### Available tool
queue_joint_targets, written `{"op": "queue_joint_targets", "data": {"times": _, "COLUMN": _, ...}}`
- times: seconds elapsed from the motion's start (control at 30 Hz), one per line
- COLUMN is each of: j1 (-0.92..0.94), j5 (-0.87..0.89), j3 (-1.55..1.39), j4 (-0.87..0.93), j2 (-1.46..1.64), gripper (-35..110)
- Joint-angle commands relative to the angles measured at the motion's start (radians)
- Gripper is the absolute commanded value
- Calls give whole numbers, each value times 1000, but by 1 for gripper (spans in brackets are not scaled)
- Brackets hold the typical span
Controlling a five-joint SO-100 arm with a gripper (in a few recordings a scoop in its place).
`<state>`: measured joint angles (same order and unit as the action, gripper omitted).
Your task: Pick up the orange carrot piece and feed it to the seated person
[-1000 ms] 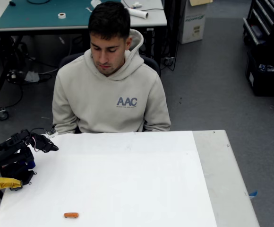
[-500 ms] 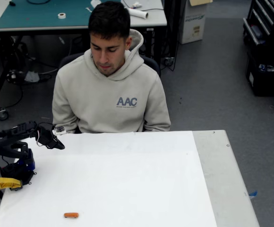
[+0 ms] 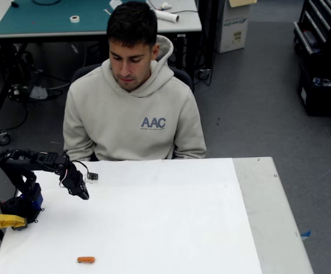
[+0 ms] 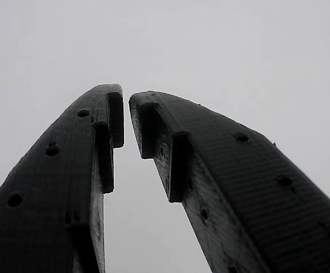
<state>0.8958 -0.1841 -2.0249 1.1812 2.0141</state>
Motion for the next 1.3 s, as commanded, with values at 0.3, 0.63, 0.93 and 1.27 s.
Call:
{"op": "queue_joint_targets", "data": {"times": 0.3, "j1": 374, "j5": -284, "j3": 207, "j4": -5, "j2": -103, "gripper": -2}}
{"op": "queue_joint_targets", "data": {"times": 0.63, "j1": 569, "j5": -472, "j3": 348, "j4": -6, "j2": -288, "gripper": -2}}
{"op": "queue_joint_targets", "data": {"times": 0.93, "j1": 603, "j5": -512, "j3": 520, "j4": -6, "j2": -471, "gripper": -2}}
{"op": "queue_joint_targets", "data": {"times": 1.27, "j1": 618, "j5": -512, "j3": 591, "j4": -6, "j2": -555, "gripper": -2}}
